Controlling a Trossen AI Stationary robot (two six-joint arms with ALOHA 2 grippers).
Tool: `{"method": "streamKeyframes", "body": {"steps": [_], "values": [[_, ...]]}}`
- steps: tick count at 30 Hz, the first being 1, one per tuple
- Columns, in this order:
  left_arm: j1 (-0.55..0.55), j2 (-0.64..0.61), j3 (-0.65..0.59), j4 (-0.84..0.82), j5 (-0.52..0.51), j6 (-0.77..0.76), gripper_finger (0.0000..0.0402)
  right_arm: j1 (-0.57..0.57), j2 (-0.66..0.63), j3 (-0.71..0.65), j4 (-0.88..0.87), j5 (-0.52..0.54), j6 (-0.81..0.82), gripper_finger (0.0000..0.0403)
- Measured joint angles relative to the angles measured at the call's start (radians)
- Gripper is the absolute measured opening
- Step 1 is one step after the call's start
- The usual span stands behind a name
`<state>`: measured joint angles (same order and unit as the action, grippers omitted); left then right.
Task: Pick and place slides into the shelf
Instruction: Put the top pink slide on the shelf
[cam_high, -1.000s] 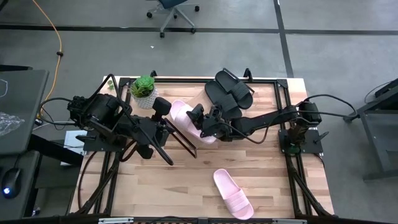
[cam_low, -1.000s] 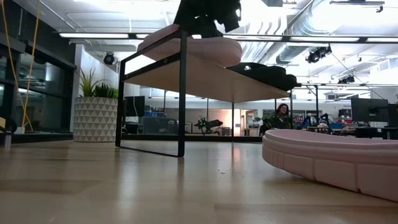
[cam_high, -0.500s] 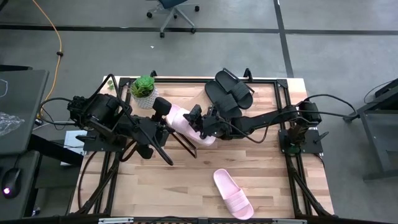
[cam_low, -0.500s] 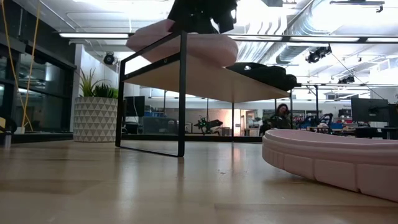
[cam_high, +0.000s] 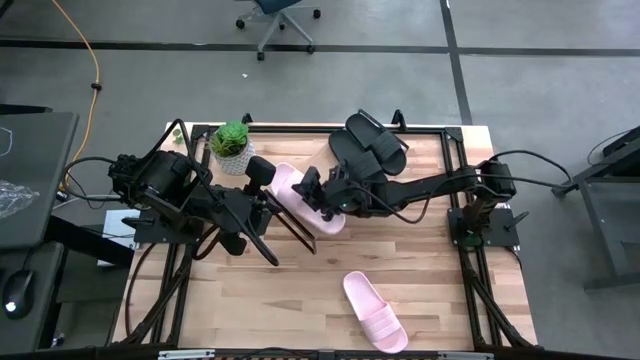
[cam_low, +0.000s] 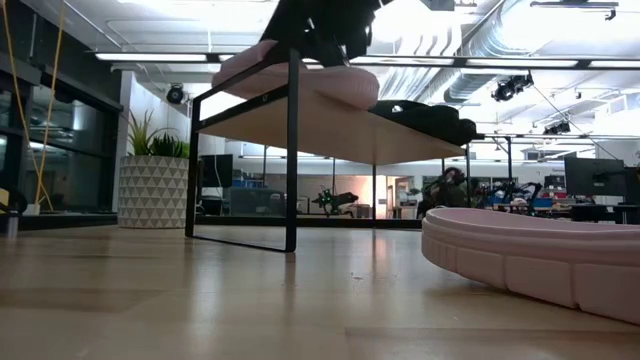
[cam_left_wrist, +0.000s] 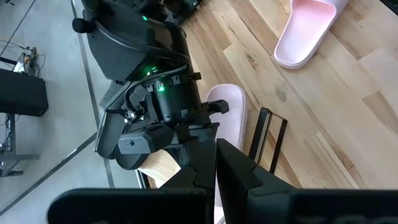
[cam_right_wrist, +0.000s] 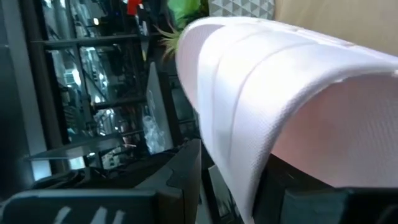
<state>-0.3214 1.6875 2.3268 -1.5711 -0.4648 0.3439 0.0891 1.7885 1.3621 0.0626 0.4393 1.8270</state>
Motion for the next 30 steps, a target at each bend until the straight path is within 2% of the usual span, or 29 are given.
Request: {"method": "streamKeyframes", "body": {"steps": [13,19,24,30], "values": [[0.0,0.0,0.0,0.0,0.0,0.0,0.0003,-0.02,-0.02,0.0,-0.082,-0.067,0.008,0.0099],[0.0,0.0,0.0,0.0,0.0,0.012,0.0003,-0.023,-0.074,0.0,-0.206,-0.057,0.007,0.0099],[0.0,0.0,0.0,0.0,0.0,0.018,0.0003,-0.016,-0.11,0.0,-0.217,-0.05,0.003,0.0099],[0.0,0.0,0.0,0.0,0.0,0.018,0.0003,0.023,-0.158,0.0,-0.247,-0.06,-0.152,0.0099]]}}
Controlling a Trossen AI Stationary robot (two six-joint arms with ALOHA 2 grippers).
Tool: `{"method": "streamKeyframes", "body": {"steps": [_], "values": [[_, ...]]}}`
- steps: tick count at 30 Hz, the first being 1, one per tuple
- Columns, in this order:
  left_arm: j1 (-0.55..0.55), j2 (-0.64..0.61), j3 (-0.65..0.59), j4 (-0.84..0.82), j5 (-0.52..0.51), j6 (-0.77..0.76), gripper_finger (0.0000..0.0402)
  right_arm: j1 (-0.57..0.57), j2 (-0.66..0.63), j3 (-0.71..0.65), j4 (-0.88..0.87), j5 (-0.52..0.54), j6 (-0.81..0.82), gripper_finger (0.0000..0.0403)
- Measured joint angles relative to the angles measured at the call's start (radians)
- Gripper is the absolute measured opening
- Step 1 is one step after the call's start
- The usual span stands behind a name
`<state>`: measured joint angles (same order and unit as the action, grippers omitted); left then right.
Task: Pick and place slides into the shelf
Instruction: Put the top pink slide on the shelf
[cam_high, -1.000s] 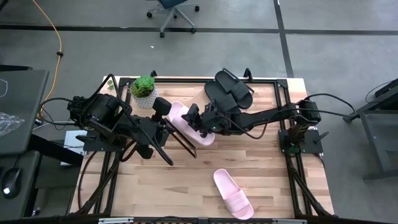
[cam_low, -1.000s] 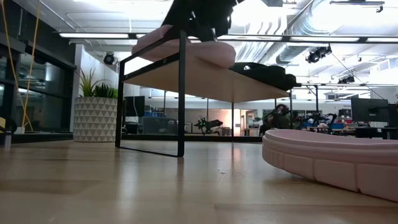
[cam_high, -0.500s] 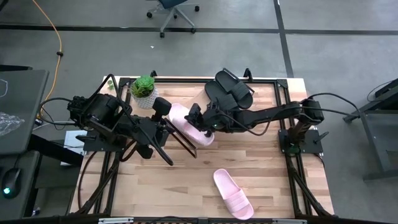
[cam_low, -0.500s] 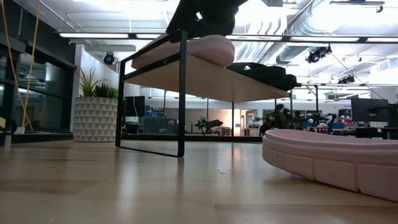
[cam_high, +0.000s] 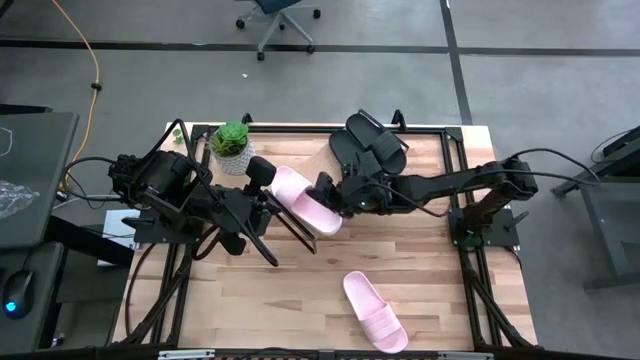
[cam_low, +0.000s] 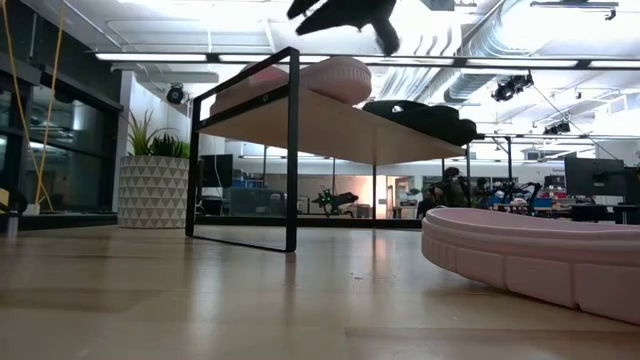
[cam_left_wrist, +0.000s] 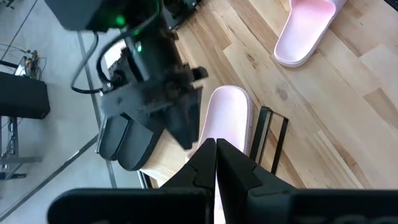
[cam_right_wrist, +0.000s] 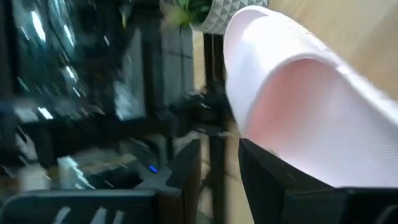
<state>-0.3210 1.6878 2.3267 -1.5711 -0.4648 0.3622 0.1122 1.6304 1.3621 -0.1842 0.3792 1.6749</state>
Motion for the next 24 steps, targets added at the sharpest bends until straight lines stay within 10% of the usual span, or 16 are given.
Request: {"method": "streamKeyframes", "body": {"steps": [11,24], "values": [[0.0,0.0,0.0,0.0,0.0,0.0,0.0003,0.034,-0.088,0.0,-0.262,-0.167,-0.401,0.0099],[0.0,0.0,0.0,0.0,-0.05,-0.026,0.0003,0.171,-0.09,0.0,-0.647,0.094,-0.375,0.0089]]}}
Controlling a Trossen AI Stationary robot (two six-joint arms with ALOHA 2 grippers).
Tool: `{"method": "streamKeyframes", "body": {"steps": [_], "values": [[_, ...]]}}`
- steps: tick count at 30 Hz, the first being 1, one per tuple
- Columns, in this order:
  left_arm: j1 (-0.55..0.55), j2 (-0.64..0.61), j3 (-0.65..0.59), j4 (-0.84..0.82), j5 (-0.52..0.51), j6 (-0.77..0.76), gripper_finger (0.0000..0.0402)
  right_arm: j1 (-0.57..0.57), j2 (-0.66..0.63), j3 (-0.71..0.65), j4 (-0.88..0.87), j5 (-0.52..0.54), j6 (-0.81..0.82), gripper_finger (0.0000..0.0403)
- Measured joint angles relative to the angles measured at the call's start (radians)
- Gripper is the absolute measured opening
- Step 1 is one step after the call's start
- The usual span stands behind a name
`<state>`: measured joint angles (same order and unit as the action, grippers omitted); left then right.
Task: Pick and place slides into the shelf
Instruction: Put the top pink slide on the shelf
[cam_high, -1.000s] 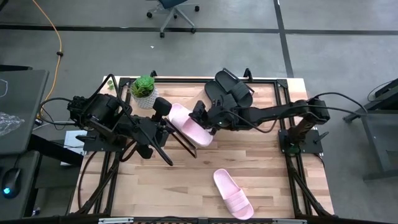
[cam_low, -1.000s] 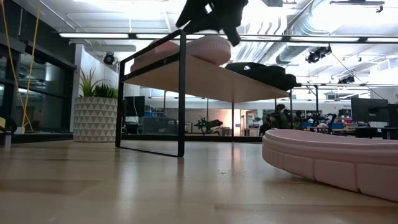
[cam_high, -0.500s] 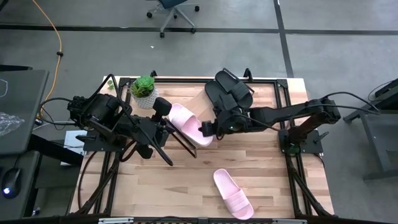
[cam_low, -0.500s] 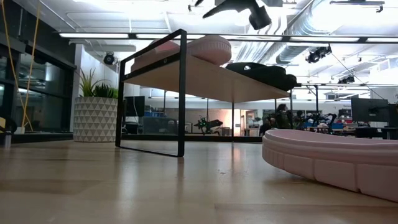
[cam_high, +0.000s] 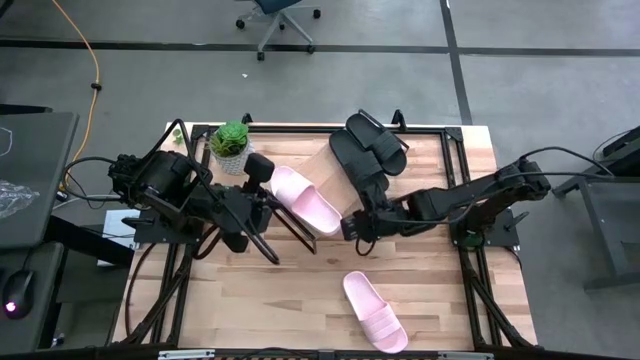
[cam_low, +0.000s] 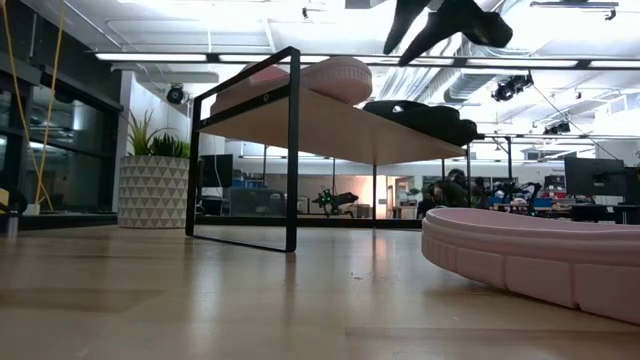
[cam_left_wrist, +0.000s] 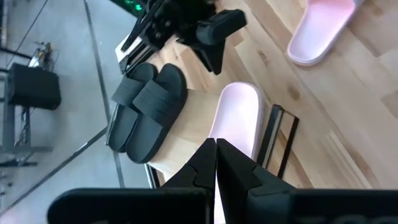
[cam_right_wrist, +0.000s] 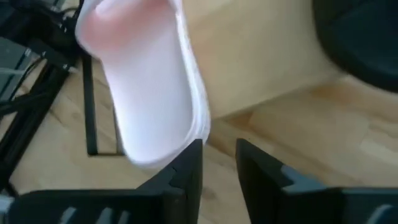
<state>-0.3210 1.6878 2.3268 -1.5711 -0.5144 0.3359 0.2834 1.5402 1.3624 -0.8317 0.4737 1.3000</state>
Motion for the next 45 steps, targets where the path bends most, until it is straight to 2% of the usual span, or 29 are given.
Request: {"method": "streamKeyframes", "body": {"steps": [7,12,16,23,29,45], "values": [[0.001,0.0,0.0,0.0,-0.051,-0.028,0.0003,-0.019,0.008,-0.001,0.004,0.027,-0.062,0.0007],[0.001,0.0,0.0,0.0,-0.074,-0.03,0.0003,-0.048,0.044,-0.002,0.011,-0.008,-0.071,0.0017],[0.001,0.0,0.0,0.0,-0.074,-0.03,0.0003,-0.056,0.068,-0.003,0.034,-0.018,-0.101,0.0003],[0.001,0.0,0.0,0.0,-0.073,-0.03,0.0003,-0.074,0.096,-0.003,0.067,-0.051,-0.111,0.0001],[0.001,0.0,0.0,0.0,-0.073,-0.03,0.0003,-0.076,0.098,-0.003,0.163,-0.062,-0.157,0.0],[0.001,0.0,0.0,0.0,-0.069,-0.029,0.0003,-0.076,0.105,-0.003,0.198,-0.102,-0.178,0.0]]}}
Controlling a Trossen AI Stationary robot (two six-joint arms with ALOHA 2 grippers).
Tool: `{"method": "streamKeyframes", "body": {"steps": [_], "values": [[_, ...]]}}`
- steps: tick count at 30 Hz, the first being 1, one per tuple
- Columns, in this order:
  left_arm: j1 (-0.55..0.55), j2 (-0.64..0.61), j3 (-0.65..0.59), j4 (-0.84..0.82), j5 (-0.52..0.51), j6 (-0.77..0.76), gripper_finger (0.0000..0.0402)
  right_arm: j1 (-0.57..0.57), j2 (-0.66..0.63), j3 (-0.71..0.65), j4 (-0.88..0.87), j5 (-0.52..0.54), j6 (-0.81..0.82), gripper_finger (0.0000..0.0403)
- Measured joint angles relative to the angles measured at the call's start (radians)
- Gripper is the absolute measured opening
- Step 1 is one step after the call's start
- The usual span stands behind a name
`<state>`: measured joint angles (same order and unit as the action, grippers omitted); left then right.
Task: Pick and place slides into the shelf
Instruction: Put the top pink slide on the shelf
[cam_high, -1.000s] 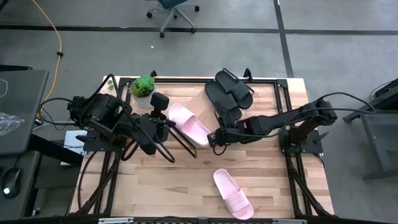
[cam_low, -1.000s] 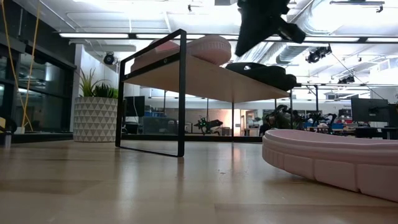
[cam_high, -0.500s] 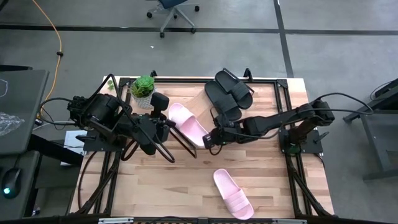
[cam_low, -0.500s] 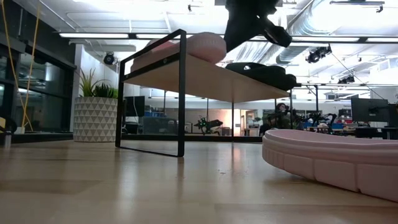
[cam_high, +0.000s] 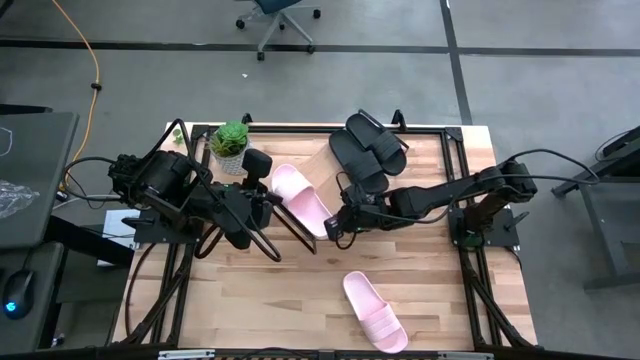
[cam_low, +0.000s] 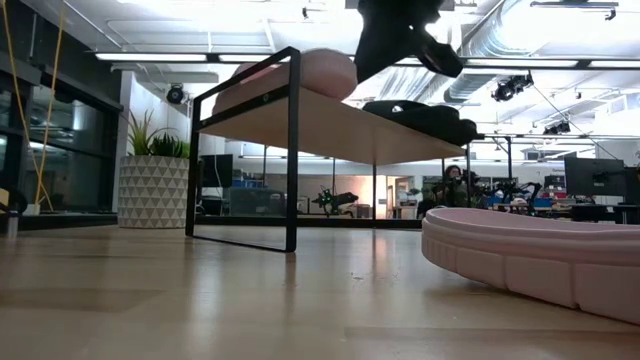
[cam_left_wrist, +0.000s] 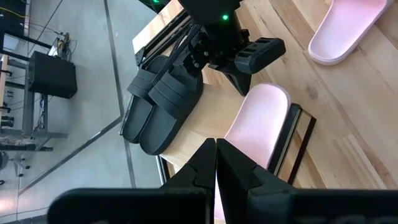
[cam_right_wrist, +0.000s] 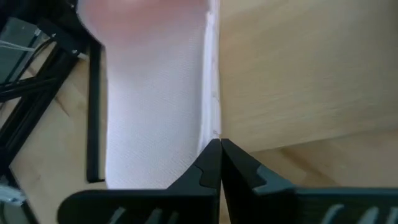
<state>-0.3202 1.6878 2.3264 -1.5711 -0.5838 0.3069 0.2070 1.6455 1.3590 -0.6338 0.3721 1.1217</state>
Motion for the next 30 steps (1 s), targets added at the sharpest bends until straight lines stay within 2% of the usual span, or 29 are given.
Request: {"method": "streamKeyframes", "body": {"steps": [12,18,24,30], "values": [[0.0,0.0,0.0,0.0,0.004,-0.001,0.0003,0.0,0.0,0.0,0.018,-0.006,-0.013,0.0],[0.0,0.0,0.0,0.0,0.004,-0.001,0.0003,-0.005,0.0,0.0,0.023,0.061,0.023,0.0],[0.0,0.0,0.0,0.0,0.004,0.0,0.0003,-0.078,0.0,0.0,0.071,0.063,0.007,0.0],[0.0,0.0,0.0,0.0,0.004,0.001,0.0003,-0.166,-0.001,0.0,0.118,0.016,-0.066,0.0]]}}
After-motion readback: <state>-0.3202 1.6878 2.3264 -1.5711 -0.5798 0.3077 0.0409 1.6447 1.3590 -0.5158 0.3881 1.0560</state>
